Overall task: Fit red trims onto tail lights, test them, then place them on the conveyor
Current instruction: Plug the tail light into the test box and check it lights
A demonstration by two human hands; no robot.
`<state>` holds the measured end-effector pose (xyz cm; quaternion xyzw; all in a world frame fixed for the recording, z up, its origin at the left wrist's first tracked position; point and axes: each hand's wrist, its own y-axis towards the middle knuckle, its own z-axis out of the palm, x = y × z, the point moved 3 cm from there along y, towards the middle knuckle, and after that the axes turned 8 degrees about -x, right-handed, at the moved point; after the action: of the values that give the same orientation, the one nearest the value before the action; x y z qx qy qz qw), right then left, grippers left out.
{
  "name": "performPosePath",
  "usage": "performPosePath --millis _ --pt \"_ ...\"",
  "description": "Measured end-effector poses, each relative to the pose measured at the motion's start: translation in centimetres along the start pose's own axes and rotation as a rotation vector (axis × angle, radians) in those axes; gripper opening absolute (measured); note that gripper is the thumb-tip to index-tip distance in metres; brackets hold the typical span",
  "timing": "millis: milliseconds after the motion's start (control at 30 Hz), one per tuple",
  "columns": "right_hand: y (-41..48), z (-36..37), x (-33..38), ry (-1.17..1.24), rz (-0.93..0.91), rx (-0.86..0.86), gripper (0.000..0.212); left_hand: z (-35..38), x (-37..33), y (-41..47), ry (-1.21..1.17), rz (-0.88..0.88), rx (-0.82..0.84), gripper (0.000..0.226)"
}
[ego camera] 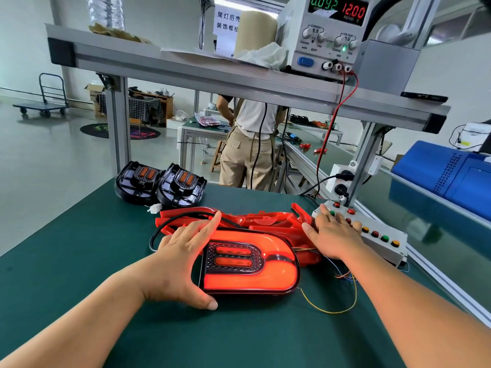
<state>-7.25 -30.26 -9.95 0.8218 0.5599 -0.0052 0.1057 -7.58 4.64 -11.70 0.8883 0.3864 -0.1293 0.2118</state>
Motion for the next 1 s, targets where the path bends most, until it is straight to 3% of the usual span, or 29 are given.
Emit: performPosePath --millis 267,400,467,567,700,867,1000 --pt "-0.6 -0.4 0.3 0.053 0.007 0.030 0.075 -0.1 -0.1 0.0 0.017 -0.002 0.018 0.145" --pt "-0.8 -1.7 0.7 0.107 -0.068 -0.119 0.032 -0.3 -0.3 -0.2 0.017 -0.012 0.028 0.145" --pt "-1.7 -2.5 1.7 0.167 -0.195 -0.242 0.025 -0.4 -0.4 -0.2 0.026 -0.009 0.026 0.146" --pt "-2.7 -2.2 3.1 0.265 -0.375 -0.173 0.016 -0.4 -0.5 -0.2 0.039 -0.007 0.031 0.147" --pt "-3.4 -1.3 3.7 0.248 -0.404 -0.027 0.020 -0.8 -0.7 -0.3 0.060 0.008 0.062 0.147" --pt "-3.6 -0.9 4.5 0.283 -0.336 0.046 0.020 -1.3 -1.6 -0.6 0.080 -0.009 0.077 0.119" --pt "-4.2 -1.2 3.6 0.461 -0.275 -0.254 0.015 -2.4 -3.2 1.4 0.118 -0.066 -0.073 0.073"
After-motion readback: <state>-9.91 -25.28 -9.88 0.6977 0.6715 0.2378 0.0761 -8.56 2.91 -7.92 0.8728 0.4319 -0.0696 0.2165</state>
